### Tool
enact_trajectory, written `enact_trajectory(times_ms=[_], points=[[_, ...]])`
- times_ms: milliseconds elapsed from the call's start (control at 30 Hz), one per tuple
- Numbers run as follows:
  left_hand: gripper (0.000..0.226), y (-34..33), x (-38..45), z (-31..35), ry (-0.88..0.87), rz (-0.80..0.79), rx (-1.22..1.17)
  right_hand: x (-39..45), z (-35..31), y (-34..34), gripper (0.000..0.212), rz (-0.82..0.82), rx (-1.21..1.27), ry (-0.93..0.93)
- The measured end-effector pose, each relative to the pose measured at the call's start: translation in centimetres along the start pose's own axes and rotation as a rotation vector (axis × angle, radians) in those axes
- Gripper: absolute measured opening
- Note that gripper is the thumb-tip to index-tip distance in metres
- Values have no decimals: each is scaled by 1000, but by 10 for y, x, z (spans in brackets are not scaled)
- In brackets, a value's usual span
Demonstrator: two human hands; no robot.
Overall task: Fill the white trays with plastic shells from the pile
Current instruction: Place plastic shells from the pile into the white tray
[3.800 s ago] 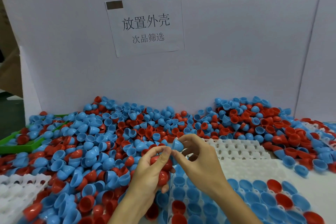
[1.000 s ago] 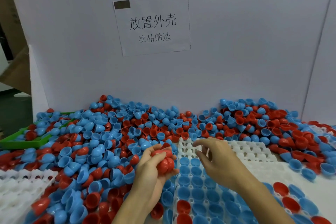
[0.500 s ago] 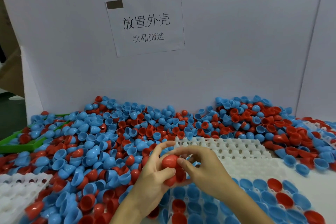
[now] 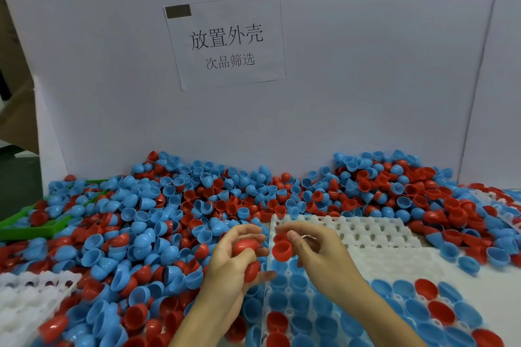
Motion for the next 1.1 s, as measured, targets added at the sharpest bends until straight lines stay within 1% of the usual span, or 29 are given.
enact_trajectory(times_ms=[67,133,167,233,333,400,467,600,633,733,767,833,933,1000,1100], points=[[39,0,-1,2,-4,-7,3,0,0,-1,24,-2,-20,3],[33,-3,-1,2,5,-34,2,0,2,4,25,53,-38,7],[27,-5,-2,2,3,-43,15,-1,1,8,26,91,-39,19],[8,-9,-3,5,-6,-60,60,-2,-2,14,30,162,-42,58],[30,-12,-6,8,-11,-60,139,-5,-7,15,29,217,-14,87],[34,-13,-7,10,-35,-48,171,-7,-8,5,25,169,35,79],[35,-10,-7,11,-56,-15,180,-8,-11,-8,26,94,55,83],[36,-2,-4,7,-33,13,112,-10,-15,-17,50,-7,67,103],[37,-1,-3,6,-25,4,99,-10,-14,-17,49,-13,89,95],[36,-3,-1,4,-26,-49,92,-8,-18,-2,25,58,116,123],[34,-4,-2,5,-29,-69,100,-7,-20,2,21,71,103,140],[33,-10,-2,6,-45,-127,154,-7,-22,3,21,24,69,156],[34,-17,-4,7,-63,-185,239,-5,-17,-4,20,-73,-1,118],[35,-19,-4,7,-72,-210,272,-4,-13,-4,17,-85,-64,98],[31,-20,-5,6,-70,-206,268,-3,-12,-1,22,-53,-150,105]])
Point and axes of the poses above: each hand's wrist, its own x-axis towards the middle knuckle, its own y-axis out of the back of the hand, z = x × y, the point moved 10 cm from there along x, towards the middle knuckle, and after that the axes turned 14 degrees about x, right-handed, at the moved point
